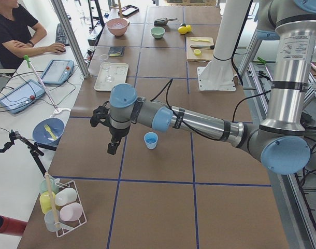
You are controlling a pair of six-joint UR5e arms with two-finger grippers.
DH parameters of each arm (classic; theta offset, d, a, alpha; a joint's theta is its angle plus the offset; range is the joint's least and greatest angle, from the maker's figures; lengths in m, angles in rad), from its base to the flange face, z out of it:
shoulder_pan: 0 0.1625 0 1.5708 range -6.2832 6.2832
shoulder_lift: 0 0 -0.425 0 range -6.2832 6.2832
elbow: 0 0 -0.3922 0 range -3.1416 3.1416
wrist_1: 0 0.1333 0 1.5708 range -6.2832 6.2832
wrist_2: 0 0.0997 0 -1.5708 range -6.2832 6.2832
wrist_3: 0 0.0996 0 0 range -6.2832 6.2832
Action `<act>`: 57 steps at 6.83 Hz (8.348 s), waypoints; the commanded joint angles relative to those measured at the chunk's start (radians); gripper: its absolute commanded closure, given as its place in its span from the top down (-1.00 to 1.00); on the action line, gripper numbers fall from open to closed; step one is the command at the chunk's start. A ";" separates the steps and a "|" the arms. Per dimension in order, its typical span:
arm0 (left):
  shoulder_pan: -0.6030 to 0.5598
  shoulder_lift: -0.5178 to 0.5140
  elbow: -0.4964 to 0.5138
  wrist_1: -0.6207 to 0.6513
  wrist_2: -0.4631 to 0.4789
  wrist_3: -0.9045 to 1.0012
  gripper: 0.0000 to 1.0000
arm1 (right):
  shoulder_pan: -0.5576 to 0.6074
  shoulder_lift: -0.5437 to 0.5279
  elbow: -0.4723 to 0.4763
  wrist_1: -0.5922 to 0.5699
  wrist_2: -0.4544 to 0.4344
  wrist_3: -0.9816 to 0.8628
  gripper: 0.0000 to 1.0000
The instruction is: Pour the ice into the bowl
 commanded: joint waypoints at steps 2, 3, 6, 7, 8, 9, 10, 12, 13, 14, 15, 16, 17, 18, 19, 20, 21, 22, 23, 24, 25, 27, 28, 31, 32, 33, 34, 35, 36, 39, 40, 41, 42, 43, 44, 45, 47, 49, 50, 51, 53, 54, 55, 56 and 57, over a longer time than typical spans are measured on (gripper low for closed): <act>0.169 0.142 -0.179 -0.258 0.209 -0.296 1.00 | -0.178 -0.007 -0.042 0.307 0.018 0.460 1.00; 0.210 0.190 -0.231 -0.290 0.256 -0.361 1.00 | -0.253 -0.040 -0.051 0.425 -0.040 0.581 1.00; 0.266 0.284 -0.256 -0.462 0.357 -0.504 1.00 | -0.428 -0.068 -0.227 0.876 -0.161 0.911 1.00; 0.286 0.284 -0.259 -0.462 0.391 -0.516 1.00 | -0.461 -0.077 -0.227 0.902 -0.186 0.943 1.00; 0.287 0.284 -0.264 -0.465 0.393 -0.518 1.00 | -0.464 -0.084 -0.227 0.903 -0.184 0.943 1.00; 0.287 0.284 -0.264 -0.467 0.393 -0.519 1.00 | -0.464 -0.088 -0.227 0.905 -0.180 0.942 -0.08; 0.294 0.284 -0.264 -0.467 0.393 -0.532 1.00 | -0.463 -0.099 -0.217 0.906 -0.178 0.936 -0.99; 0.383 0.286 -0.259 -0.514 0.406 -0.649 1.00 | -0.461 -0.122 -0.189 0.905 -0.167 0.929 -1.00; 0.414 0.307 -0.261 -0.533 0.449 -0.663 1.00 | -0.461 -0.124 -0.187 0.905 -0.167 0.931 -1.00; 0.429 0.353 -0.256 -0.601 0.475 -0.668 1.00 | -0.461 -0.122 -0.178 0.902 -0.166 0.937 -1.00; 0.448 0.380 -0.256 -0.652 0.477 -0.702 1.00 | -0.461 -0.122 -0.133 0.884 -0.142 0.946 -1.00; 0.542 0.411 -0.256 -0.707 0.558 -0.805 1.00 | -0.440 -0.108 -0.061 0.800 -0.093 0.975 -1.00; 0.699 0.455 -0.256 -0.752 0.729 -0.917 1.00 | -0.437 -0.082 0.063 0.650 -0.085 1.026 -1.00; 0.772 0.498 -0.247 -0.811 0.811 -0.962 1.00 | -0.444 0.006 0.160 0.456 -0.083 1.067 -1.00; 0.826 0.555 -0.220 -0.923 0.880 -0.995 1.00 | -0.481 0.130 0.203 0.287 -0.085 1.137 -1.00; 0.900 0.565 -0.159 -0.989 0.987 -1.041 1.00 | -0.552 0.268 0.210 0.171 -0.097 1.238 -1.00; 1.019 0.562 -0.087 -1.034 1.123 -1.132 1.00 | -0.637 0.385 0.210 0.115 -0.133 1.371 -1.00; 1.116 0.545 -0.027 -1.037 1.241 -1.209 1.00 | -0.718 0.460 0.202 0.094 -0.199 1.458 -1.00; 1.185 0.519 0.016 -1.034 1.329 -1.270 1.00 | -0.792 0.525 0.195 0.049 -0.283 1.483 -1.00; 1.221 0.472 0.052 -1.031 1.368 -1.298 1.00 | -0.844 0.577 0.178 0.011 -0.345 1.486 -1.00; 1.227 0.441 0.081 -1.030 1.378 -1.302 1.00 | -0.869 0.615 0.143 0.011 -0.365 1.488 -1.00; 1.235 0.381 0.142 -1.027 1.462 -1.299 0.98 | -0.913 0.681 0.074 0.012 -0.408 1.518 -1.00; 1.235 0.328 0.209 -1.027 1.527 -1.297 0.96 | -0.930 0.720 0.026 0.014 -0.428 1.528 -1.00; 1.235 0.289 0.265 -1.028 1.618 -1.294 0.89 | -0.979 0.780 -0.048 0.020 -0.477 1.534 -1.00; 1.235 0.284 0.283 -1.034 1.618 -1.294 0.85 | -0.993 0.803 -0.074 0.020 -0.490 1.538 -1.00; 1.235 0.245 0.320 -1.039 1.620 -1.296 0.58 | -1.010 0.815 -0.091 0.021 -0.511 1.558 -1.00; 1.235 0.214 0.337 -1.041 1.644 -1.297 -0.96 | -1.022 0.818 -0.095 0.021 -0.526 1.560 -1.00; 1.223 0.224 0.287 -1.047 1.637 -1.285 -1.00 | -1.038 0.849 -0.120 0.021 -0.537 1.560 -1.00; 1.218 0.258 0.155 -1.048 1.608 -1.162 -1.00 | -1.064 0.904 -0.199 0.026 -0.572 1.560 -1.00; 1.184 0.266 0.066 -1.048 1.606 -1.101 -1.00 | -1.118 1.016 -0.474 0.231 -0.649 1.589 -1.00; 1.164 0.266 0.057 -1.048 1.606 -1.099 -1.00 | -1.122 1.018 -0.474 0.253 -0.664 1.591 -0.86; 1.134 0.261 0.055 -1.048 1.600 -1.042 -1.00 | -1.121 1.016 -0.474 0.283 -0.665 1.589 0.59; 1.123 0.253 0.055 -1.048 1.585 -0.897 -1.00 | -1.116 1.018 -0.468 0.319 -0.665 1.598 1.00; 1.127 0.237 0.057 -1.038 1.591 -0.759 -1.00 | -1.096 1.007 -0.439 0.320 -0.655 1.597 1.00; 1.127 0.200 0.051 -1.022 1.594 -0.674 -1.00 | -1.076 0.969 -0.390 0.319 -0.646 1.595 1.00; 1.127 0.181 0.049 -0.975 1.595 -0.617 -1.00 | -1.044 0.890 -0.303 0.319 -0.616 1.595 1.00; 1.141 0.091 -0.003 -0.755 1.681 -0.616 -1.00 | -0.983 0.709 -0.139 0.322 -0.560 1.580 1.00; 1.214 0.046 -0.034 -0.688 1.714 -0.616 -1.00 | -0.975 0.668 -0.132 0.336 -0.563 1.580 1.00; 1.253 0.001 -0.032 -0.597 1.773 -0.613 -1.00 | -0.975 0.654 -0.123 0.339 -0.566 1.571 1.00; 1.293 -0.095 -0.040 -0.385 1.851 -0.613 -1.00 | -0.972 0.653 -0.122 0.340 -0.566 1.571 1.00; 1.333 -0.168 -0.045 -0.185 1.890 -0.580 -1.00 | -0.970 0.642 -0.109 0.340 -0.566 1.561 1.00; 1.333 -0.175 -0.040 -0.176 1.919 -0.444 -1.00 | -0.972 0.624 -0.088 0.340 -0.566 1.558 1.00; 1.333 -0.175 -0.026 -0.172 1.946 -0.352 -1.00 | -0.973 0.620 -0.082 0.340 -0.566 1.546 1.00; 1.333 -0.175 -0.029 -0.172 1.956 -0.244 -1.00 | -0.974 0.622 -0.079 0.340 -0.566 1.546 1.00; 1.334 -0.176 -0.031 -0.172 1.963 -0.128 -1.00 | -0.974 0.622 -0.079 0.340 -0.566 1.546 1.00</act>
